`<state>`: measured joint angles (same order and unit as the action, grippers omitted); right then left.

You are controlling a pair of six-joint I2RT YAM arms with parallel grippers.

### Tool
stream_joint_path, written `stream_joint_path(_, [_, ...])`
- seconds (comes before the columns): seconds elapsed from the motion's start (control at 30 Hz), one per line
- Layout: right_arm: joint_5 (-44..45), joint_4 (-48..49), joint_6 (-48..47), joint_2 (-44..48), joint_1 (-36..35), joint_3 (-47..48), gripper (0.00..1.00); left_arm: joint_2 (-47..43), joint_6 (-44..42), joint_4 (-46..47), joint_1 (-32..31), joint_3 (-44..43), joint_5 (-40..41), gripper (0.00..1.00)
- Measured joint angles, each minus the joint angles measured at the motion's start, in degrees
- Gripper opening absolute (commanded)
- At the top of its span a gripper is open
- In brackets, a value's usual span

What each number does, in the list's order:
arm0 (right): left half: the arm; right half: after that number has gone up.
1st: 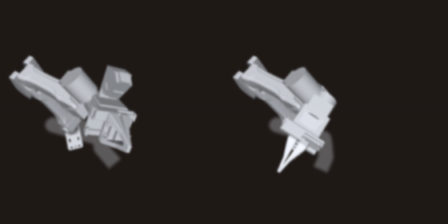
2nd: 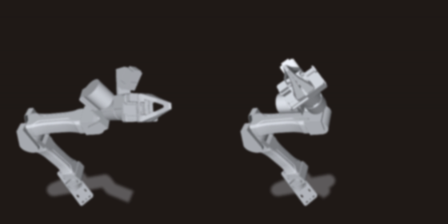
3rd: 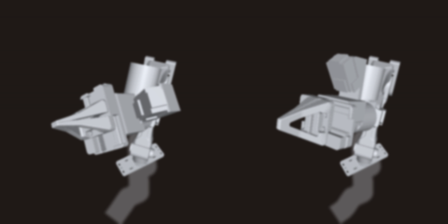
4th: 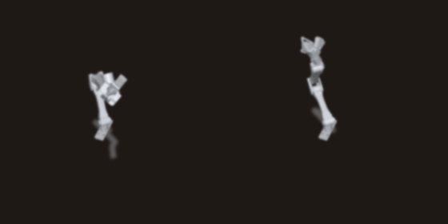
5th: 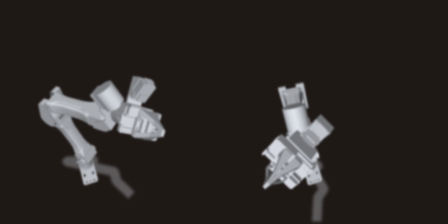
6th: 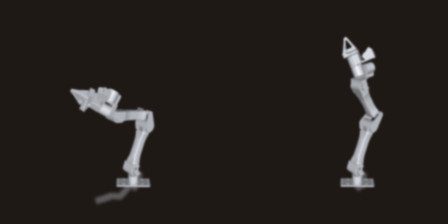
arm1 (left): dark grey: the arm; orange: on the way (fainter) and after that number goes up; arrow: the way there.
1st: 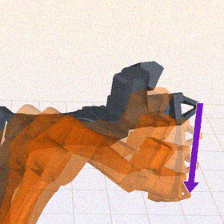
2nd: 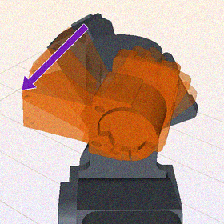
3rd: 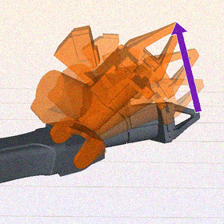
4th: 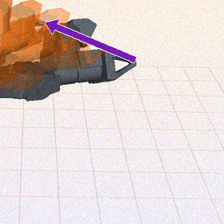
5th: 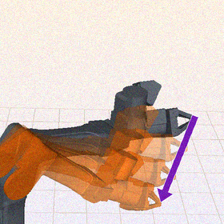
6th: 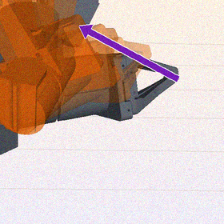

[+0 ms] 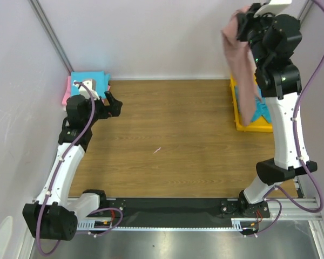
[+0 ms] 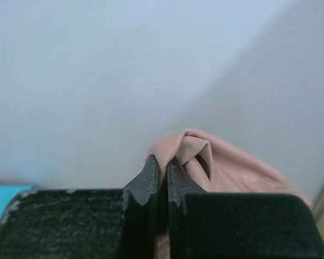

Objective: Fold and stack the t-shirts
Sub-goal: Move the tshirt to the center of the board

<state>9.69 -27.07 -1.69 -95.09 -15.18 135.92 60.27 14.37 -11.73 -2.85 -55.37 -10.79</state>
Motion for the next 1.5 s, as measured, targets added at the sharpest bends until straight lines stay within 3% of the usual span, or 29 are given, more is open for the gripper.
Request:
stream_joint_path(0.17, [-2.0, 0.3, -1.2, 3.3, -9.1, -6.6, 0.0, -3.2, -1.8, -1.9, -1.1, -1.5, -1.4, 1.0])
stream_joint_path(0.33, [-6.6, 3.0, -0.1, 6.1, -15.1, -23.8, 0.0, -7.5, -2.7, -4.3, -1.2, -1.3, -2.0, 1.0])
stream_joint_path(0.57, [-15.8, 10.1, 8.4, 6.4, -21.0, -52.1, 0.0, -13.1, -2.6, -6.8, -1.5, 1.3, -4.0, 1.0])
stream_joint_path(0.83, [-21.1, 17.0, 13.9, 6.7, -32.1, -67.7, 0.0, -16.2, 2.7, -10.7, -2.0, 8.5, -1.4, 1.0])
stream_joint_path(0.87, [-22.3, 17.8, 14.1, 6.7, -33.3, -69.0, 0.05, -16.7, 3.5, -11.6, -2.0, 9.3, -0.8, 1.0])
stream_joint_path(0.9, [-23.4, 18.3, 14.1, 6.6, -34.1, -69.9, 0.16, -17.2, 4.1, -12.3, -2.0, 9.9, 0.0, 1.0])
stream_joint_path(0.93, [-24.9, 18.8, 13.8, 6.5, -34.8, -70.8, 0.49, -17.7, 4.6, -12.9, -2.0, 10.4, 0.5, 1.0])
stream_joint_path(1.0, [-26.7, 18.1, 13.5, 5.9, -35.3, -71.4, 0.75, -19.1, 5.8, -13.9, -2.0, 11.4, 2.2, 1.0])
stream_joint_path(1.03, [-27.3, 17.4, 13.0, 5.5, -35.4, -71.4, 0.98, -19.9, 6.4, -14.6, -2.0, 11.7, 2.9, 1.0])
stream_joint_path(1.23, [-28.1, 13.6, 12.3, 8.5, -31.5, -73.0, 1.0, -23.0, 9.7, -15.5, -2.5, 13.9, 4.6, 0.99])
stream_joint_path(1.5, [-25.6, 13.0, 21.6, 14.3, -11.5, -72.2, 1.0, -18.8, 13.8, -13.2, -11.7, 17.2, 8.2, 0.98])
